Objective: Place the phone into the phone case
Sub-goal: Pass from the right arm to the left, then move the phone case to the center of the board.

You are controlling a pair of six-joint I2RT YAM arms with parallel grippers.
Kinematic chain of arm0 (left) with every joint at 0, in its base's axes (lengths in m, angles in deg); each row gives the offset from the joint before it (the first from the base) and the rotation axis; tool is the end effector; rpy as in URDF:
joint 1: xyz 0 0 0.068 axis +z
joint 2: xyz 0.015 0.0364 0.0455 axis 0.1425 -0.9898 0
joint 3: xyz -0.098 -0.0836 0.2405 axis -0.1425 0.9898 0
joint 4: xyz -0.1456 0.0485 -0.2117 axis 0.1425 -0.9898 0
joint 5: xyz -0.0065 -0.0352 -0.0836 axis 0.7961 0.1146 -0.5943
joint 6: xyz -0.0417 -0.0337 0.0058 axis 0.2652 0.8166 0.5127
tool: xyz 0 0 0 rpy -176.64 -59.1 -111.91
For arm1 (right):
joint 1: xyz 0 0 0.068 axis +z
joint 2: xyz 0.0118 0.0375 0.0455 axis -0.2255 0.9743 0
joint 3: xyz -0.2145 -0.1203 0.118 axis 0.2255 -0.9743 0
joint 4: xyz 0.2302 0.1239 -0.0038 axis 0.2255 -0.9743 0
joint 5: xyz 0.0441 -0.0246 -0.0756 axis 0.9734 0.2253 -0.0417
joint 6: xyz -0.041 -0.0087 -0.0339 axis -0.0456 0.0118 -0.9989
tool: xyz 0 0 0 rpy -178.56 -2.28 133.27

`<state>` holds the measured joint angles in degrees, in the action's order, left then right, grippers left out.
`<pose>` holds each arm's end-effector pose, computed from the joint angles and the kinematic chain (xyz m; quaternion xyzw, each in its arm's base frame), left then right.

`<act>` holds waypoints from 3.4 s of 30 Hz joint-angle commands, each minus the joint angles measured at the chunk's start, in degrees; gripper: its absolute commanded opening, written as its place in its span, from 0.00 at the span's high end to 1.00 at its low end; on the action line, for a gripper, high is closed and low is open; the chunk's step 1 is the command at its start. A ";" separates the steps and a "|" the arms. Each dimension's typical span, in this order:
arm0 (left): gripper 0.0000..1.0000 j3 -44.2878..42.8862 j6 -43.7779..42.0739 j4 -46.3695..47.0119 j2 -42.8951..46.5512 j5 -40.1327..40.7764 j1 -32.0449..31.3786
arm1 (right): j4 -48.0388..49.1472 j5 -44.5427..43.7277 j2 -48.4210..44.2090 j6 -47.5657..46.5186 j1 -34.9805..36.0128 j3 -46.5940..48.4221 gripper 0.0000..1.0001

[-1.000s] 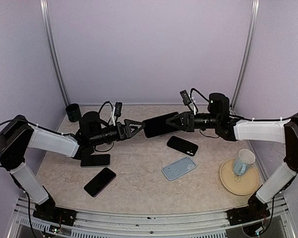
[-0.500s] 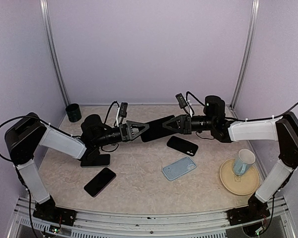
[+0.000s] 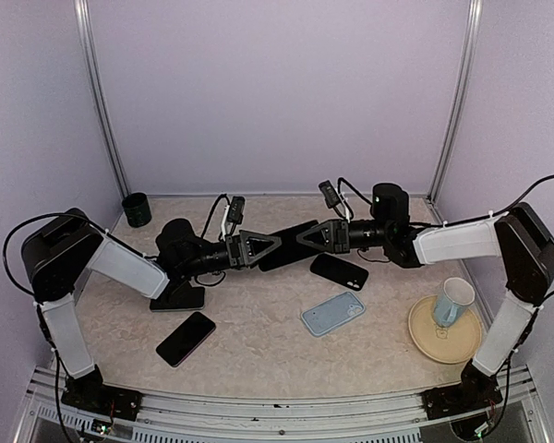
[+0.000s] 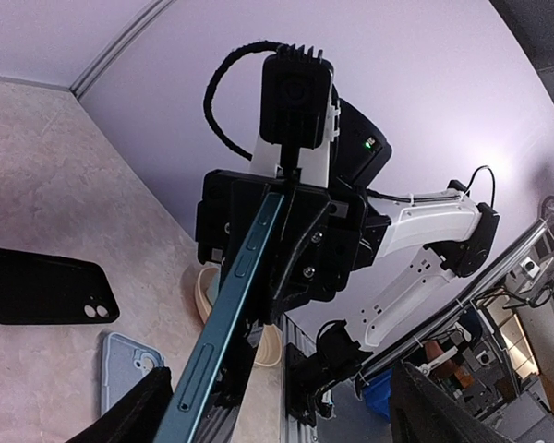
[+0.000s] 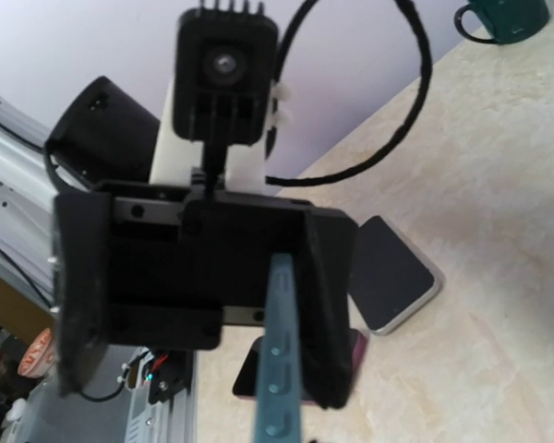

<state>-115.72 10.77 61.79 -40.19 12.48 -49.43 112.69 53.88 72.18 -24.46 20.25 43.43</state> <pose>0.2586 -0.2558 0.2010 0.1767 0.6281 -0.6808 0.3329 0.2955 0.2289 0.2360 -0.2906 0.6764 0.6155 0.2812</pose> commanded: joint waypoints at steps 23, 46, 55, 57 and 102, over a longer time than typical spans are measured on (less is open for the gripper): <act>0.92 0.33 0.34 5.69 -0.88 -1.42 -0.43 | -1.94 -1.08 2.29 0.94 0.46 4.68 1.00; 1.00 1.80 -2.11 -2.32 2.04 3.66 0.99 | -23.30 -7.40 -0.85 -9.07 -5.20 10.98 0.37; 1.00 1.93 -6.72 -13.30 6.09 8.55 1.85 | -35.35 -18.50 2.91 -14.68 -9.76 18.55 0.37; 1.00 2.13 -7.48 -15.70 7.00 10.25 1.86 | -39.63 -23.57 5.13 -17.76 -9.85 22.21 0.38; 1.00 6.68 -10.11 -31.93 16.98 21.95 0.28 | -52.23 -39.84 37.51 -23.91 -14.38 48.12 0.65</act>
<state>-109.56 0.56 27.27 -25.00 33.31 -48.84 60.45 12.99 108.13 -48.09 5.95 92.26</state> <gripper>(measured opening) 0.069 0.350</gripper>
